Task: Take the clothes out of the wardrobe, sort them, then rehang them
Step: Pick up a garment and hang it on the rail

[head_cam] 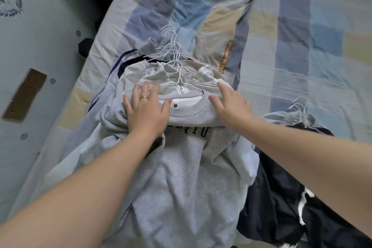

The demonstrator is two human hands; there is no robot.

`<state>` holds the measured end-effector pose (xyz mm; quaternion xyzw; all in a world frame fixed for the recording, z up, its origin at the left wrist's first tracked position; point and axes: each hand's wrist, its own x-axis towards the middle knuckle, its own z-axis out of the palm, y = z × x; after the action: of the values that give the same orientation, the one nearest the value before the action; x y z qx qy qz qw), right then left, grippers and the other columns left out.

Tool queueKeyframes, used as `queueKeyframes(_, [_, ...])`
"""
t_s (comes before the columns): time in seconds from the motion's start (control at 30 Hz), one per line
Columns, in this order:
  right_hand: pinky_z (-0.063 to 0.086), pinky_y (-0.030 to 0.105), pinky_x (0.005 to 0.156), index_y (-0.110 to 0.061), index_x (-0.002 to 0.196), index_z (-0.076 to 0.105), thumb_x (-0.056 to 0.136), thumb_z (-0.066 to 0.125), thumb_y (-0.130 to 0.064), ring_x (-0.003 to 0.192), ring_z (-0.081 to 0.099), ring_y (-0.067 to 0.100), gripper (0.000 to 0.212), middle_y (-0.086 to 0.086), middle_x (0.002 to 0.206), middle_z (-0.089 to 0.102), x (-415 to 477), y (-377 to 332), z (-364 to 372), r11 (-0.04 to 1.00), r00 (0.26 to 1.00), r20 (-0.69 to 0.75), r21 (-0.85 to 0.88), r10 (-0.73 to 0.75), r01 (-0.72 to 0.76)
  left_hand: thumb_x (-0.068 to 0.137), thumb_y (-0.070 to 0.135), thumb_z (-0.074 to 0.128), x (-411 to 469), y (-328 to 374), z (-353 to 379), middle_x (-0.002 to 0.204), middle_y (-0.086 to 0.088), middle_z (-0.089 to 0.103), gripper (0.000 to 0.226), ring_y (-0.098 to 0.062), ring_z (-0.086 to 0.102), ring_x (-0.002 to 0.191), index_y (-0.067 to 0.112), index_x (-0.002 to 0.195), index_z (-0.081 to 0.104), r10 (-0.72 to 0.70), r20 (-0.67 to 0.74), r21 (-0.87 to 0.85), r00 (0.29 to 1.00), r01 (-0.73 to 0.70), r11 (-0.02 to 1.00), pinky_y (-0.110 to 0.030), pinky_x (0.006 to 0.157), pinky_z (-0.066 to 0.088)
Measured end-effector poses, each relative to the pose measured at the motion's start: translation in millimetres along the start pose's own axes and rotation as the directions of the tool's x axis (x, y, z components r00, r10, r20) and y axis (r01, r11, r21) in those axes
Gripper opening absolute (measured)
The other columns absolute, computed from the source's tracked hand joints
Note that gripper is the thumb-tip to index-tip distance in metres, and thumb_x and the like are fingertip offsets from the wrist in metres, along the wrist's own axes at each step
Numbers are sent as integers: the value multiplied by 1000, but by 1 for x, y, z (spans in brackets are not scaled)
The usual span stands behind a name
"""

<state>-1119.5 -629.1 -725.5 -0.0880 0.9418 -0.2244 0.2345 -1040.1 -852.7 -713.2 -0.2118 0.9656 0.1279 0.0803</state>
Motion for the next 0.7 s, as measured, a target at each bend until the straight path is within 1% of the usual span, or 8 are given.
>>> queueKeyframes(0.07, [17,54,116,-37,153,12,93,20,-67,149,12,19,68,-8,162,16,-15,3,1,998,999,18,-45,-36,36,99,57,33,-15,8,-3,167,-1,11,62,-22,-3,154,32,155,24,47,5,-16,999,-47,999,-53,122,-5])
queueKeyframes(0.13, [12,53,118,-40,153,4,90,13,-70,150,4,19,71,-10,164,7,-33,5,-1,995,998,38,-94,-41,45,98,59,30,-33,17,-8,168,0,5,65,-21,-8,153,35,157,18,85,40,-33,996,-83,996,-52,121,-8])
queueKeyframes(0.23, [9,52,118,-42,152,0,86,8,-72,150,0,20,74,-10,164,2,-68,7,-5,989,998,56,-141,-35,42,95,63,28,-66,26,-14,168,2,-3,69,-19,-14,153,37,157,12,106,130,-40,986,-101,994,-53,121,-10])
queueKeyframes(0.37, [2,53,119,-41,153,-5,89,8,-71,150,-6,20,72,-12,164,-7,-121,12,-17,971,995,93,-235,-19,41,91,71,18,-111,36,-25,167,5,-9,75,-17,-17,152,40,157,3,135,255,-70,958,-121,990,-52,121,-10])
queueKeyframes(0.43, [2,53,119,-40,153,-7,89,8,-71,151,-6,21,72,-10,164,-8,-147,10,-25,959,995,100,-282,-9,37,88,74,16,-132,42,-33,167,7,-8,78,-15,-17,151,40,158,5,165,300,-103,940,-140,985,-50,122,-10])
queueKeyframes(0.53, [2,54,118,-38,154,-6,90,7,-71,151,-8,22,73,-8,164,-8,-187,3,-36,958,994,108,-288,17,15,86,77,10,-161,50,-51,168,8,-6,79,-12,-18,151,42,157,6,217,323,-159,921,-173,972,-48,122,-12])
queueKeyframes(0.7, [1,56,118,-36,154,-4,91,11,-69,151,-6,24,72,-7,165,-4,-258,-8,-57,954,995,86,-300,41,-13,90,74,18,-206,66,-82,168,5,-8,75,-16,-20,151,42,157,3,307,370,-165,877,-264,950,-50,120,-14])
